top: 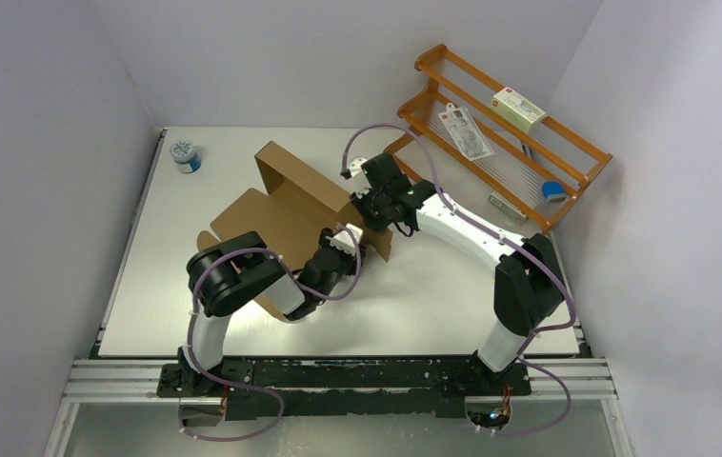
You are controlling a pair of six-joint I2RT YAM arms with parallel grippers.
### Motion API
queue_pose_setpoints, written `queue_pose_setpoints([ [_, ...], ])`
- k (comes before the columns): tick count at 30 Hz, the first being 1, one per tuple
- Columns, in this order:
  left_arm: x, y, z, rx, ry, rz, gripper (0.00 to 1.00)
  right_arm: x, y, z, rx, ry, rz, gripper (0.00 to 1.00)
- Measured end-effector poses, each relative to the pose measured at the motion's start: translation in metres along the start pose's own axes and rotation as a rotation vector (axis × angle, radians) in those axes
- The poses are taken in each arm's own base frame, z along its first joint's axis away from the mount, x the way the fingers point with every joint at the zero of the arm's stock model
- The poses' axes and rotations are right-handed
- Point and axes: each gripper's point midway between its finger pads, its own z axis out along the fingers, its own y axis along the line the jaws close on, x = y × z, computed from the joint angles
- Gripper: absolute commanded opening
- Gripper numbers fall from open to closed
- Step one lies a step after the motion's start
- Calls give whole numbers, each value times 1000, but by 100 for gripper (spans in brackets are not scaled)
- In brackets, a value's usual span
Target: Fold the paper box
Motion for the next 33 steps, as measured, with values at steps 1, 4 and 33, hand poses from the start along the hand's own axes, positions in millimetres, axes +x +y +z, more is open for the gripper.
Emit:
queue_pose_setpoints([
  [1,2,0,0,-2,7,-21,70,0,1,0,-2,-1,-1,21],
  [4,5,6,2,-18,22,-82,66,-1,3,0,-14,-4,-3,20],
  [33,-7,40,-23,-25,-16,-159,88,7,15,0,-71,19,-13,14],
])
